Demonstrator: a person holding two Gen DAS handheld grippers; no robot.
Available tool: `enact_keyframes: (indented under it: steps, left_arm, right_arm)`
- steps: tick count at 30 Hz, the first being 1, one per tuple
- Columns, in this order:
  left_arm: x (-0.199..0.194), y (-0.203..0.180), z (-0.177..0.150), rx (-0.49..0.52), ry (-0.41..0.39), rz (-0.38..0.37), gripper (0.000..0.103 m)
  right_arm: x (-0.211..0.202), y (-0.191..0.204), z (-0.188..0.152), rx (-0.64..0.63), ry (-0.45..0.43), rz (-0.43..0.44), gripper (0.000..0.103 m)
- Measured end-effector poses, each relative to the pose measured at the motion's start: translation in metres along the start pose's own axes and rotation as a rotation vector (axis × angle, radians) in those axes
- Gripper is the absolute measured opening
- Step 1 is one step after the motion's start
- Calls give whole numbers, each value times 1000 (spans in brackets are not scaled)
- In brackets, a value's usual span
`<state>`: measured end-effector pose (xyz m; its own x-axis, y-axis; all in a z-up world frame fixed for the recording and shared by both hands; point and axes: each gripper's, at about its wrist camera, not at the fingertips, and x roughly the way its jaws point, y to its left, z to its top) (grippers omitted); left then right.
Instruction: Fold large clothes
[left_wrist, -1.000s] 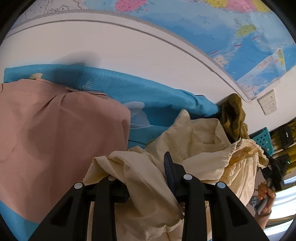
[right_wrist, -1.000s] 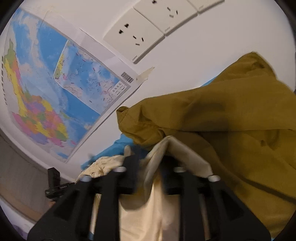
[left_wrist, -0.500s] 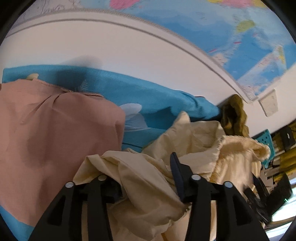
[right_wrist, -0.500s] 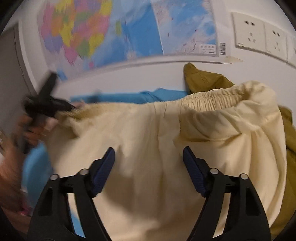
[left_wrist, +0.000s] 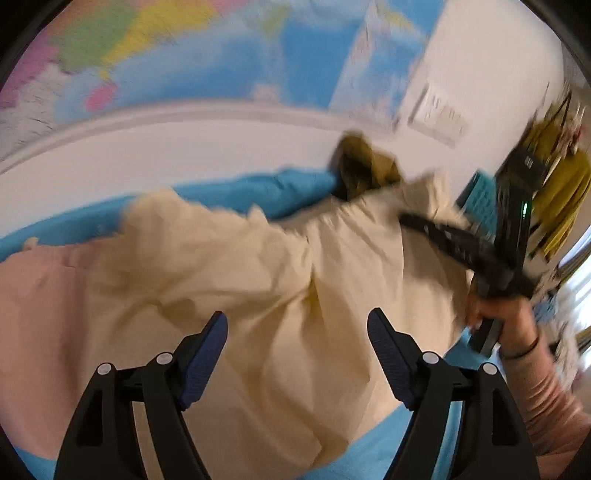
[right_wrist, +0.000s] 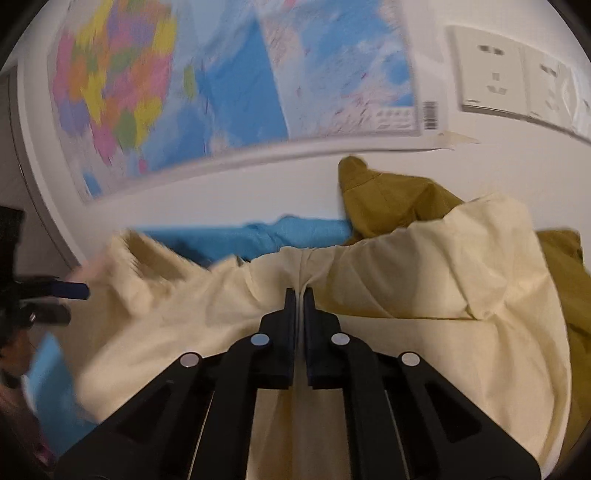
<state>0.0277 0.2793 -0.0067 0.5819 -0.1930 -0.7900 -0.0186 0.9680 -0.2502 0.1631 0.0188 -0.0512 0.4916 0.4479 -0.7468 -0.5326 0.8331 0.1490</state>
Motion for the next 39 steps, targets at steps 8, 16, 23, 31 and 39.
enact_keyframes:
  steps: [8, 16, 23, 31, 39]
  left_arm:
    - [71, 15, 0, -20, 40, 163, 69]
    - [-36, 20, -48, -10, -248, 150, 88]
    - [-77, 62, -101, -115, -314, 263, 96]
    - [-15, 61, -107, -112, -185, 218, 91]
    - [-56, 61, -117, -205, -225, 90, 25]
  right_arm:
    - [-26, -15, -21, 49, -1, 88, 49]
    - [-149, -53, -102, 189, -113, 161, 68]
    - [-161, -112, -167, 461, -63, 110, 81]
    - [-111, -116, -161, 504, -4, 155, 70]
    - [-169, -102, -141, 460, -113, 331, 17]
